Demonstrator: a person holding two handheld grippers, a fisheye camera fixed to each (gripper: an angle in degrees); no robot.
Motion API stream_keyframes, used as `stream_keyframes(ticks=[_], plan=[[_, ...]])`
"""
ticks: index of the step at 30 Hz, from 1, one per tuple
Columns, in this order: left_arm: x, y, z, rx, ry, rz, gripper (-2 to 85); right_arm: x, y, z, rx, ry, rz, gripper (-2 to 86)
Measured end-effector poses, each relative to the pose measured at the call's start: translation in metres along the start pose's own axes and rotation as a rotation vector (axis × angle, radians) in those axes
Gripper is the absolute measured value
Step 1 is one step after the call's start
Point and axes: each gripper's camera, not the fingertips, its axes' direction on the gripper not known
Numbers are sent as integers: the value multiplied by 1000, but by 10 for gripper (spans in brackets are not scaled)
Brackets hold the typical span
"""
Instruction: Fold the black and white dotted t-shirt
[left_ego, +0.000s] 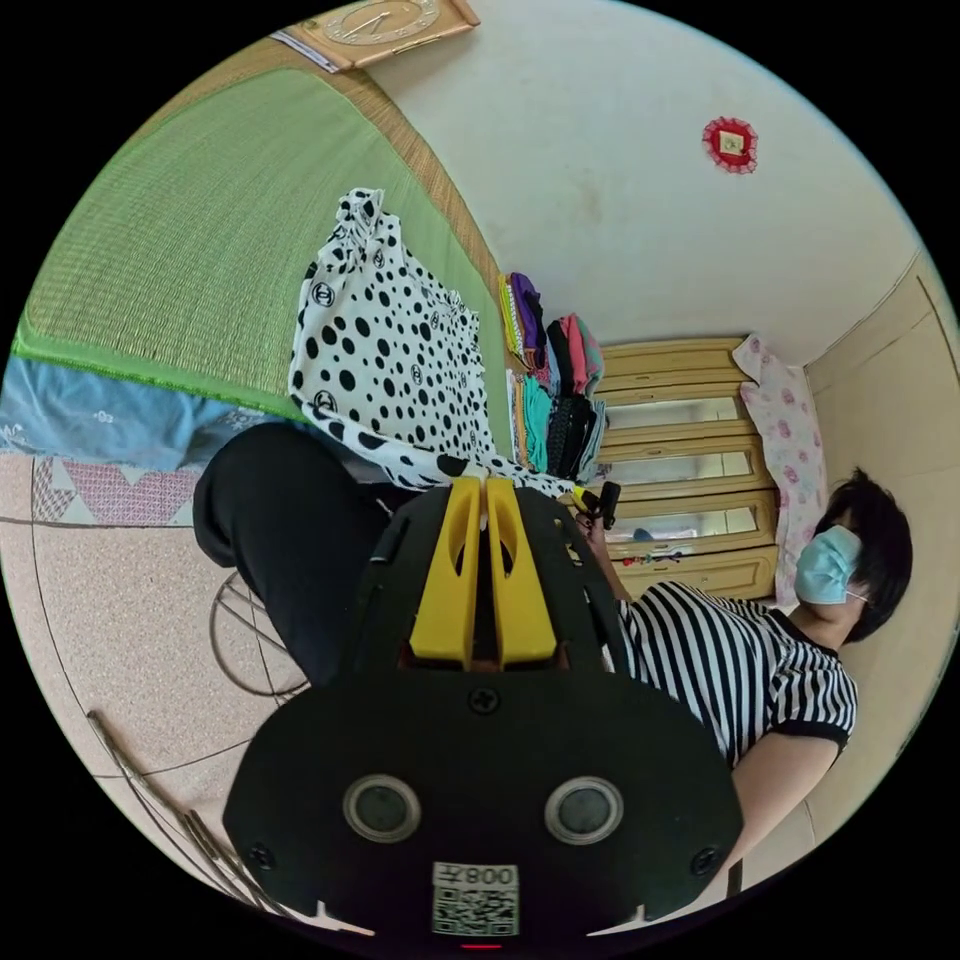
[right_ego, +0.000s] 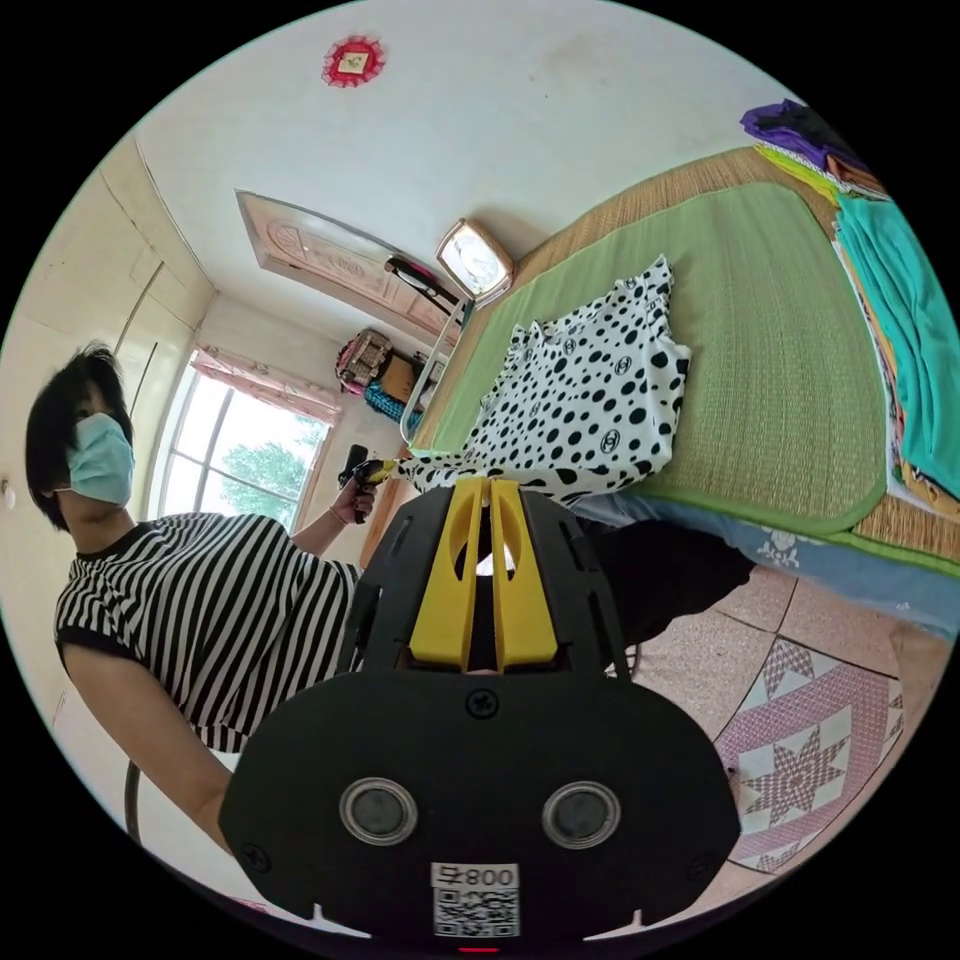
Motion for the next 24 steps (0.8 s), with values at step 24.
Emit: stream_keyframes(ticks=[24], plan=[[-23,-311,50,130,-32,-65,7,110,-317,77,-58,113,69,10]])
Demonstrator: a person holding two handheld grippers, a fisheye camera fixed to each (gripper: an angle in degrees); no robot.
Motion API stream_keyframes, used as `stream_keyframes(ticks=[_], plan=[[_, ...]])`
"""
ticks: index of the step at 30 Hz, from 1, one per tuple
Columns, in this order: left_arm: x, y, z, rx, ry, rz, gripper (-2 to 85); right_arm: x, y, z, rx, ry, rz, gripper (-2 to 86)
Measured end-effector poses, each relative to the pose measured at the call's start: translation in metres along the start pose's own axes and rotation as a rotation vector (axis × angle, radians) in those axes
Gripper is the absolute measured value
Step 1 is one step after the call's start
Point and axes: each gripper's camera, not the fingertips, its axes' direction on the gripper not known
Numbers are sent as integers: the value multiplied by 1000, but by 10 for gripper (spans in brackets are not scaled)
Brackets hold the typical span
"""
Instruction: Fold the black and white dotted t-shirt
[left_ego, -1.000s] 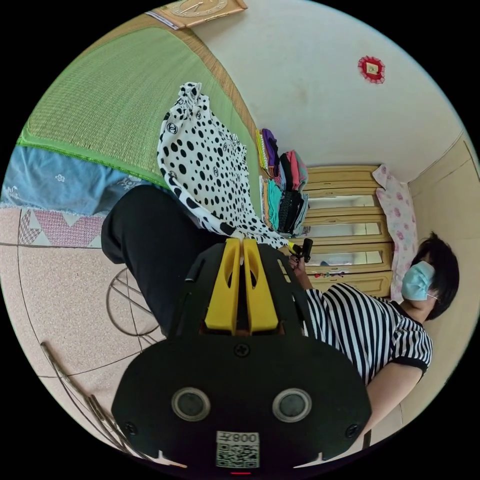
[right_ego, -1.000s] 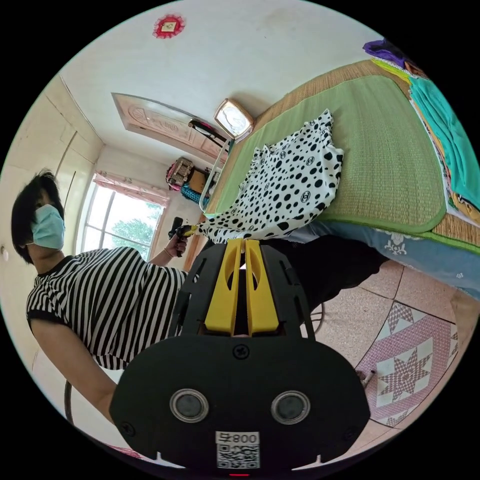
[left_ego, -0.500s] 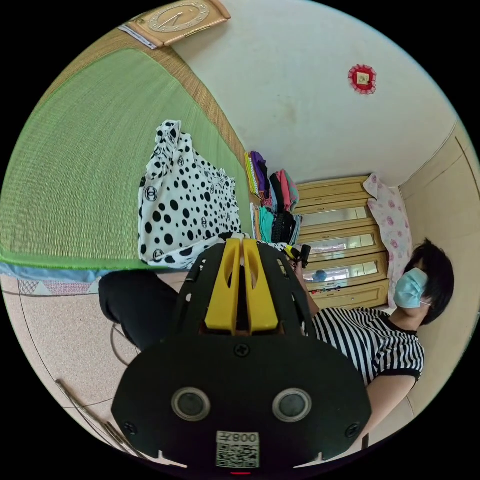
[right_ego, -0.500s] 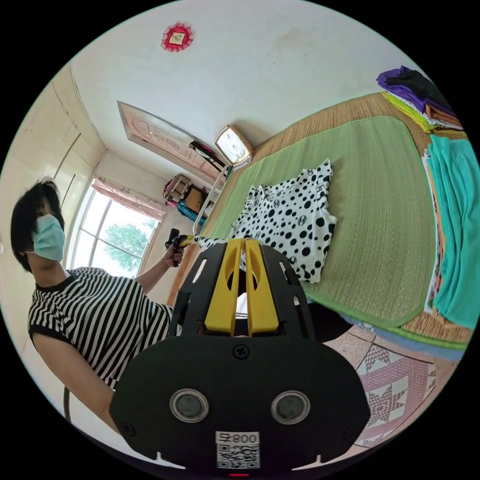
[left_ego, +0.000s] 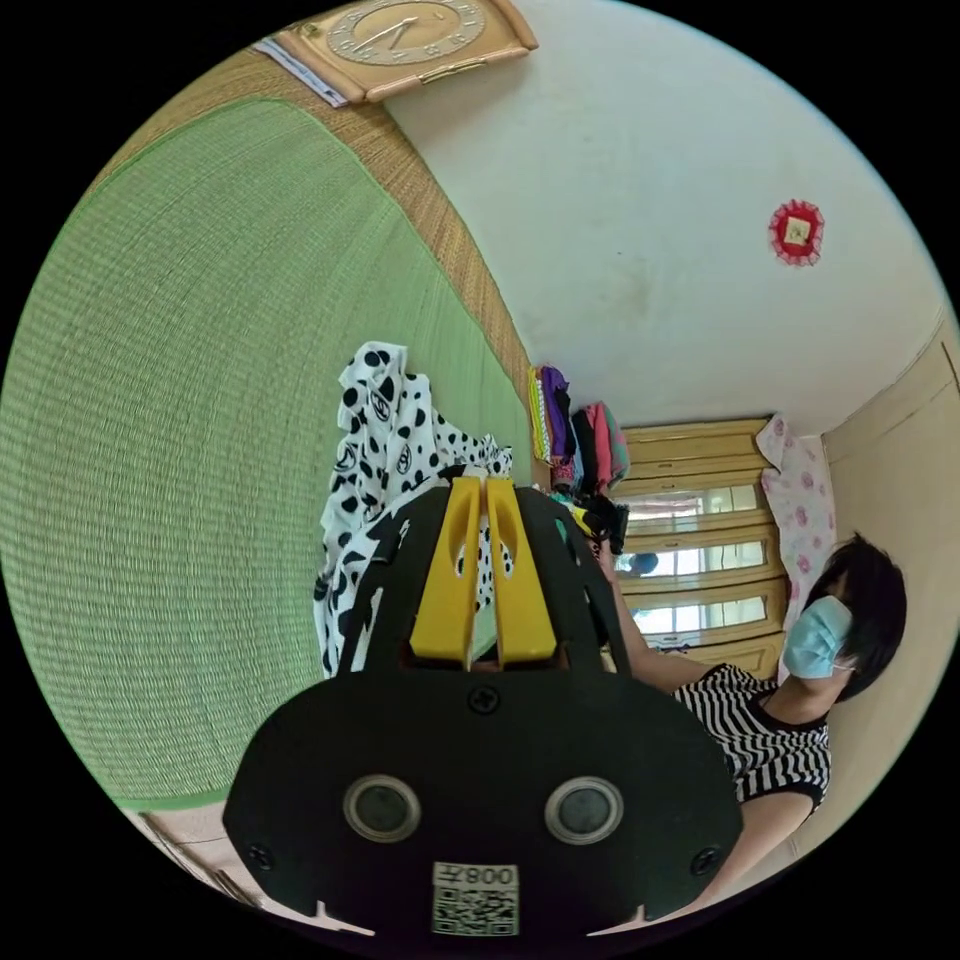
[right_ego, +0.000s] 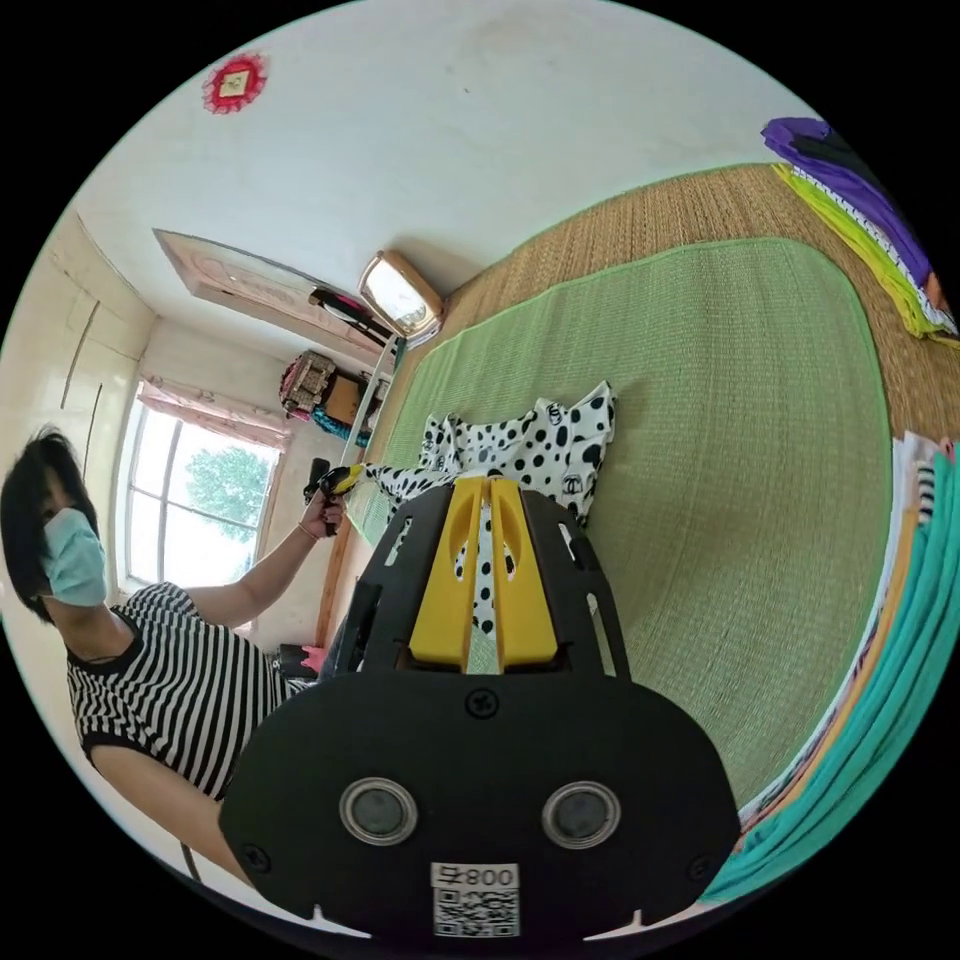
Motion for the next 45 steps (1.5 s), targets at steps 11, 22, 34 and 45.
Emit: stream_keyframes(ticks=[11,22,34,45], plan=[[-34,-92,63,32,-43,-140,23,84,-93,84,-84,-27,191,14],[7,-105,100,179,-57,-44,50,90,-96,119,60,1,261,22],[130,-115,277,-109,-626,416,69,-83,-90,316,-110,508,-168,49],[150,-109,332,-105,-775,469,9,-100,-72,427,-132,681,-222,6]])
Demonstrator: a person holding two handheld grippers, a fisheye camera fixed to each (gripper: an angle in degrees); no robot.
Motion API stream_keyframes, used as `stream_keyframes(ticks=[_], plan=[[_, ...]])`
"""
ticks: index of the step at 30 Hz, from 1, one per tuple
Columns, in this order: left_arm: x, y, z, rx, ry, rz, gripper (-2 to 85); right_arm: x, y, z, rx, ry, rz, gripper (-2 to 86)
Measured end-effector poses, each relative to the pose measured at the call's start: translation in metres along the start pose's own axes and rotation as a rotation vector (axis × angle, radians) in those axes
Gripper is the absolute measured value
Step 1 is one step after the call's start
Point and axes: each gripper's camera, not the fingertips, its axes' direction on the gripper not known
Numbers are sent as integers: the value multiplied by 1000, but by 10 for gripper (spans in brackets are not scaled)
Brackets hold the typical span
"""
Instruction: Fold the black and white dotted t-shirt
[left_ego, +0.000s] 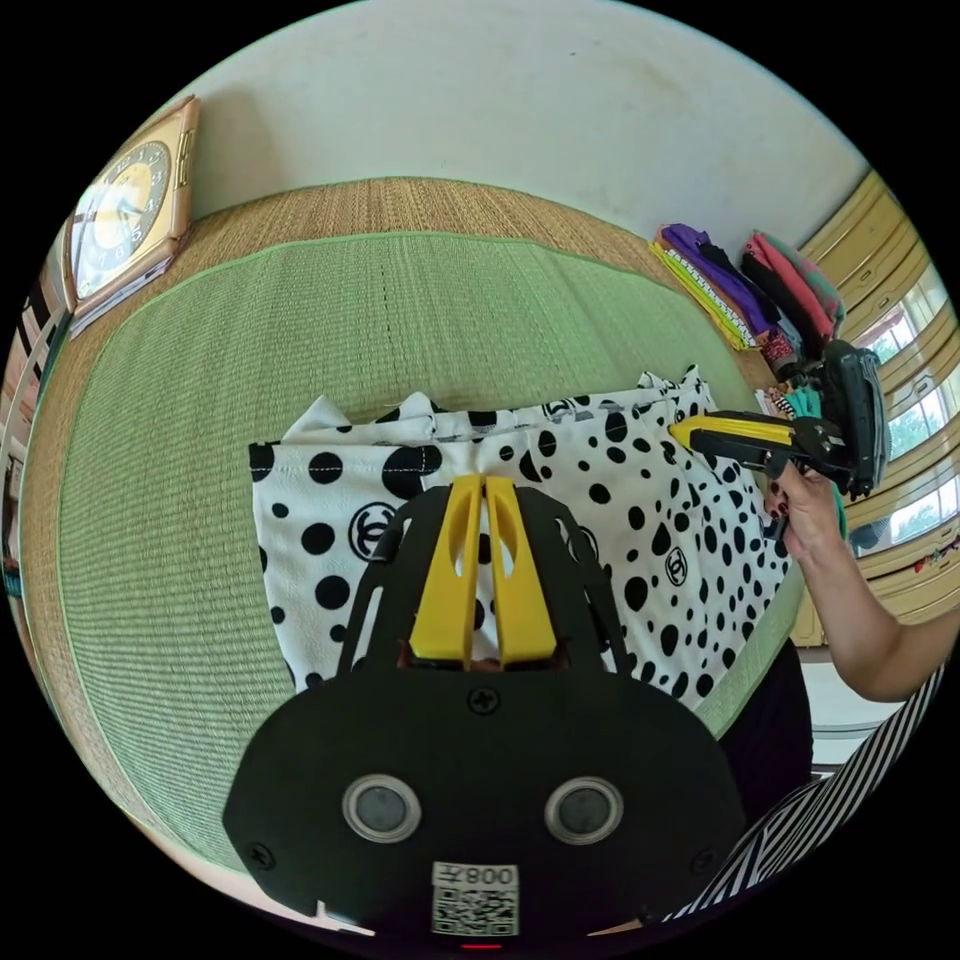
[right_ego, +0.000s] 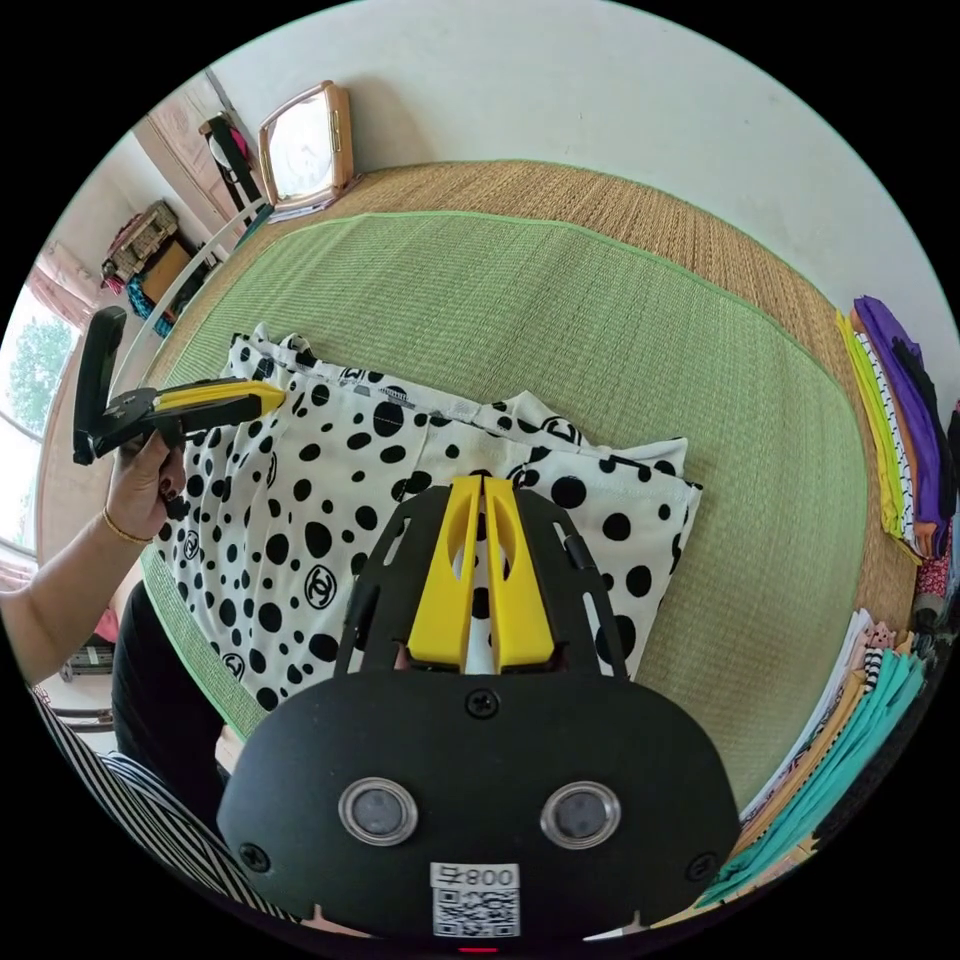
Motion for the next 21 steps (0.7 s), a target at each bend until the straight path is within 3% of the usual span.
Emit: stream_keyframes(ticks=[13,21], plan=[[29,-3,-23,120,8,21,3,-39,15,-8,135,9,5,1],[22,-11,7,35,-7,12,6,-32,6,37,54,3,43,2]])
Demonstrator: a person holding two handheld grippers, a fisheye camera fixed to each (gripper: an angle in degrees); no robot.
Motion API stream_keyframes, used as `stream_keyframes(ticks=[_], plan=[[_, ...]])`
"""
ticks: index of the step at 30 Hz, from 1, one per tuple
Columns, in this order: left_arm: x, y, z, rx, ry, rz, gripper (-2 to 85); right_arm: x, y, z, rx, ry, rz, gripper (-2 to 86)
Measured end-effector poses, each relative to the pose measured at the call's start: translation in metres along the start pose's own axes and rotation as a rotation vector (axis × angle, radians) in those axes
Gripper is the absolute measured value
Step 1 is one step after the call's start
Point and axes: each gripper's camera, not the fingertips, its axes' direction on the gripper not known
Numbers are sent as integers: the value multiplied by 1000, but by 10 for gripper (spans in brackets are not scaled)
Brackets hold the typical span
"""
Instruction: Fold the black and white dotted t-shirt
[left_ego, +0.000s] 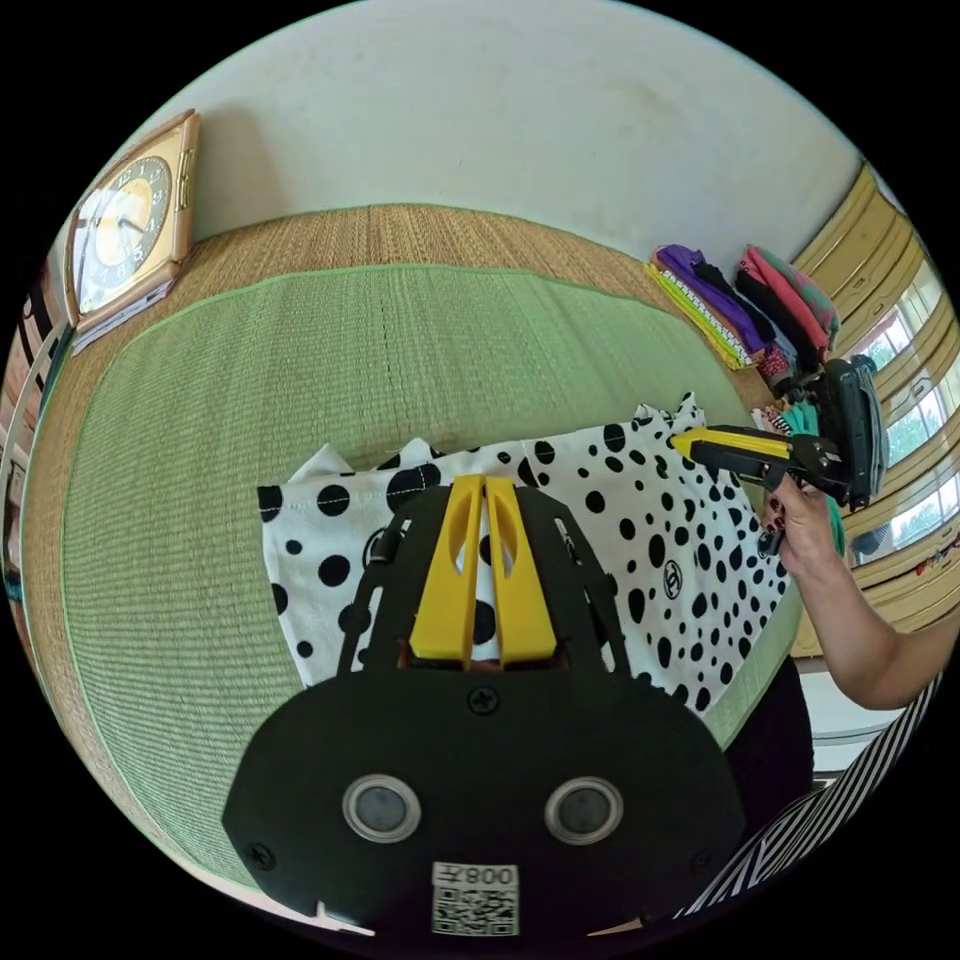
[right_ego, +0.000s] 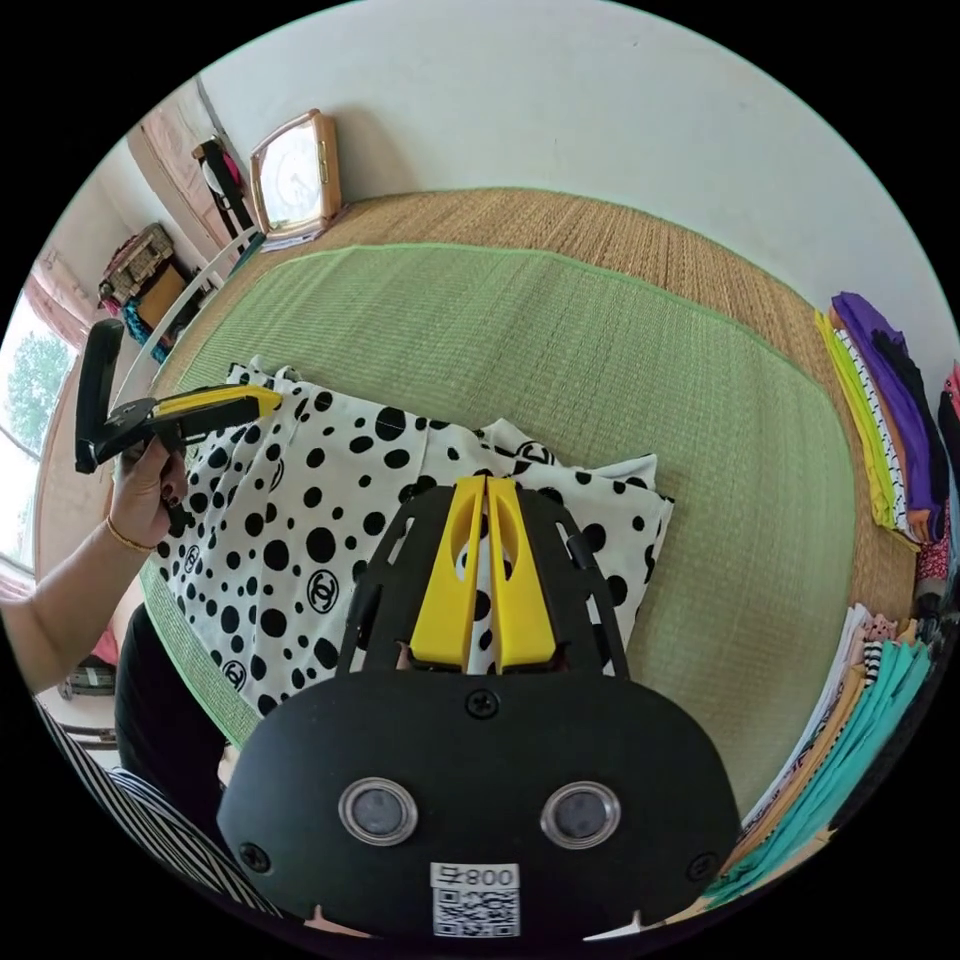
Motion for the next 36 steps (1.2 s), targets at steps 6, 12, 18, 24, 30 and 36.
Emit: stream_keyframes(ticks=[6,12,18,24,30,36], plan=[[-8,10,-4,21,37,-24,15,6,4,4,12,-50,31,2],[-22,35,-26,75,-20,-55,16,20,26,-14,79,-13,61,1],[-49,53,-20,23,-12,-123,5,41,32,-1,30,9,105,1],[-59,65,-24,22,-28,-124,1,56,35,-6,42,-14,151,1],[-69,82,-40,70,-53,-122,1,67,42,-32,105,53,165,0],[-92,100,-47,64,4,-197,1,100,46,-31,47,24,216,0]])
